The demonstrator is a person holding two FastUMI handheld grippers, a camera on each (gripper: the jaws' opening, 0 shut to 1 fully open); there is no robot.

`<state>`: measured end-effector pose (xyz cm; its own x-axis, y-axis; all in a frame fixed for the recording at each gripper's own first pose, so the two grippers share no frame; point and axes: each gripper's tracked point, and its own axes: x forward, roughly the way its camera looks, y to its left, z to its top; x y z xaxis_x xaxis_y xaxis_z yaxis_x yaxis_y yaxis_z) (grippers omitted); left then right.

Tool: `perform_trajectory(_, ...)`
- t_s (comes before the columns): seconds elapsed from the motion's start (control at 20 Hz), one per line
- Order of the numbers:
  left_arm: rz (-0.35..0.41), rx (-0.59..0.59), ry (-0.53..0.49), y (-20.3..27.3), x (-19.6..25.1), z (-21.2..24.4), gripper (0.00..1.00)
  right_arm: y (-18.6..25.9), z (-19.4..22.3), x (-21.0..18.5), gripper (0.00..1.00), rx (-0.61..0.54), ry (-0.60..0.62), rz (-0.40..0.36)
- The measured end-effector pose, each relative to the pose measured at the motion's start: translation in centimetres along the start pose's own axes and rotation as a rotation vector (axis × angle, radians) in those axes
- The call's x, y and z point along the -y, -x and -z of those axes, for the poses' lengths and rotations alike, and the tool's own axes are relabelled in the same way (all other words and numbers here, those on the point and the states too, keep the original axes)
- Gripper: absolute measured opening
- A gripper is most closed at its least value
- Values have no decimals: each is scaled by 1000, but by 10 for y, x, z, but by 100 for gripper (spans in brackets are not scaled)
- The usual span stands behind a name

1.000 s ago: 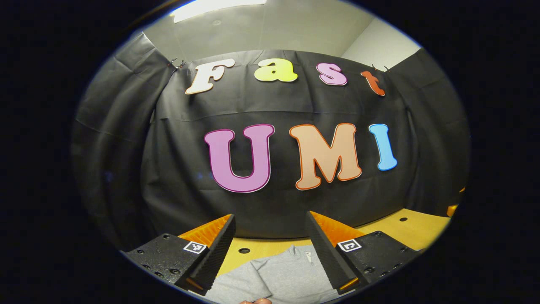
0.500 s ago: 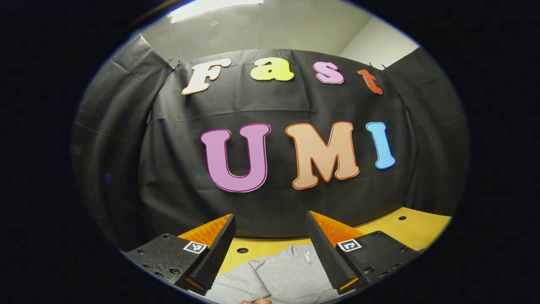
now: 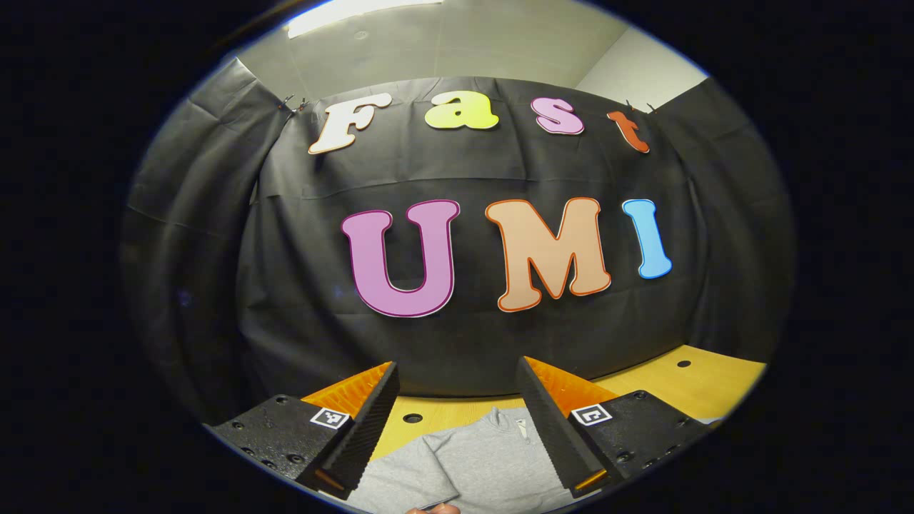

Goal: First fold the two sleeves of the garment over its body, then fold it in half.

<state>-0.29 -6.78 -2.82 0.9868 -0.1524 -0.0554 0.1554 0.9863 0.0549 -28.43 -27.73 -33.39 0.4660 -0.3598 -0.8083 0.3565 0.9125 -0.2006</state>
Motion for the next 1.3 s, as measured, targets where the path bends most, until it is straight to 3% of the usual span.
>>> perform_trajectory(0.3, 0, -10, 2, -1, 0, 5, 96, -2, 31, -4, 100, -82, -40, -13)
perform_trajectory(0.55, -3, -17, 0, -1, -1, 9, 96, -5, 37, -13, 96, -132, -149, -30)
perform_trajectory(0.6, -5, -19, -1, -2, -1, 9, 96, -6, 38, -13, 92, -138, -160, -31)
perform_trajectory(0.7, -7, -20, -1, -4, -2, 9, 96, -4, 37, -19, 73, -143, -161, -42)
perform_trajectory(0.85, -13, -15, -9, -3, -4, 8, 96, -2, 30, -23, 19, -142, -171, -7)
perform_trajectory(0.9, -16, -9, -10, -3, -6, 6, 96, -4, 32, -24, 10, -141, -170, 1)
perform_trajectory(0.95, -17, -6, -11, -4, -6, 5, 100, -3, 30, -29, 5, -146, -172, -16)
perform_trajectory(1.05, -27, -3, -16, -3, -11, 5, 96, -2, 25, -33, 5, -131, -168, -28)
perform_trajectory(1.1, -33, -5, -15, -4, -13, 5, 99, -1, 19, -32, 4, -122, -177, -30)
perform_trajectory(1.15, -39, -12, -11, -3, -15, 8, 96, 0, 10, -34, 5, -110, -204, -38)
perform_trajectory(1.25, -47, -24, 0, -2, -17, 12, 100, 0, -10, -37, 5, -91, -263, -56)
perform_trajectory(1.3, -50, -30, 3, -1, -18, 13, 96, 0, -21, -38, 4, -81, -291, -66)
